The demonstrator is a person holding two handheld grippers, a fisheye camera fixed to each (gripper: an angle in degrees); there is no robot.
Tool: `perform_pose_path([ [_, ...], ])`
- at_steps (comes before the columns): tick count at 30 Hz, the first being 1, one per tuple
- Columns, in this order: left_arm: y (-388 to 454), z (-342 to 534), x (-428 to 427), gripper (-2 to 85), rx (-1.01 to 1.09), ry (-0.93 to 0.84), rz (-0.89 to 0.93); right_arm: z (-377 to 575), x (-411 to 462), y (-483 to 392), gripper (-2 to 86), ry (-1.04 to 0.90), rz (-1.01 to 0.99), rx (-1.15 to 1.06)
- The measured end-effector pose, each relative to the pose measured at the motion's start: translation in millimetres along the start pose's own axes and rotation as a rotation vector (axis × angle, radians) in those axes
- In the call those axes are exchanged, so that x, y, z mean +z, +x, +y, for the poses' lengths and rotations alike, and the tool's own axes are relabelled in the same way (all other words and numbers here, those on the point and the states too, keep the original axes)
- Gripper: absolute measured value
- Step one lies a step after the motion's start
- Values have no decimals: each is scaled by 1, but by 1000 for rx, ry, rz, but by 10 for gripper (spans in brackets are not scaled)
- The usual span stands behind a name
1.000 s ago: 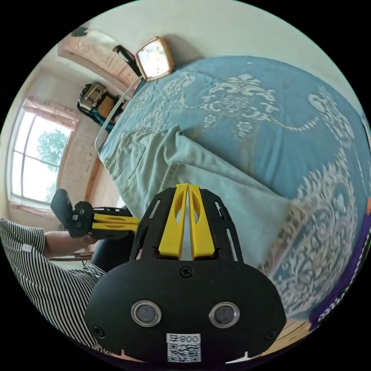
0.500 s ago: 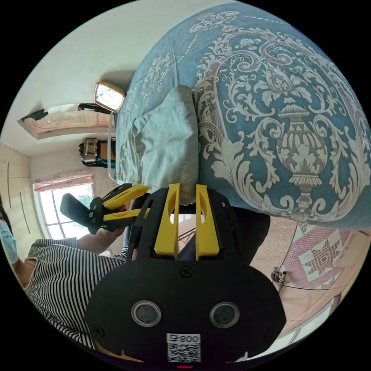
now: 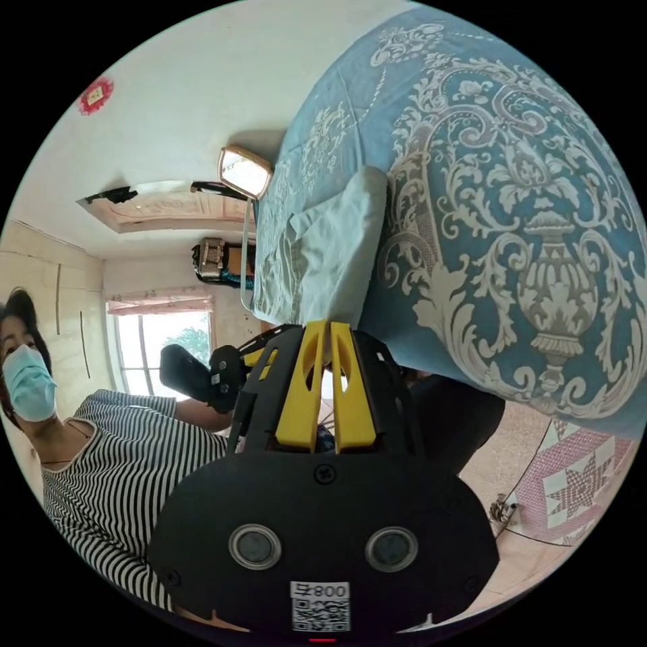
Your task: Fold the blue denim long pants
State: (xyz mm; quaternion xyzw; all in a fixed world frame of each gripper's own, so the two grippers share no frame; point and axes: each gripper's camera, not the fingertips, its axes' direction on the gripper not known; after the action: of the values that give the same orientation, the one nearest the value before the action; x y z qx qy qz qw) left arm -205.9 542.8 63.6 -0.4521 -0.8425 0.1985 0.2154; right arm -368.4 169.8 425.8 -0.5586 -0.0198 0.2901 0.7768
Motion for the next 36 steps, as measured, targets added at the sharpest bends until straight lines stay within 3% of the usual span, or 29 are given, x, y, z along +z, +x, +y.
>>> perform_pose_path([
  [4, 3, 11, -5, 29, 0, 24, 9, -20, -36, 11, 58, 172, 4, 27],
  [14, -2, 52, -7, 25, 9, 61, 7, -117, -16, -2, 76, 37, 91, 53],
  [27, -19, 142, 22, 18, 83, 65, 94, -76, -91, -33, 26, 126, 11, 182],
  [36, -123, 285, -3, 22, -156, 312, 284, -78, -125, -180, 25, 228, -17, 42],
])
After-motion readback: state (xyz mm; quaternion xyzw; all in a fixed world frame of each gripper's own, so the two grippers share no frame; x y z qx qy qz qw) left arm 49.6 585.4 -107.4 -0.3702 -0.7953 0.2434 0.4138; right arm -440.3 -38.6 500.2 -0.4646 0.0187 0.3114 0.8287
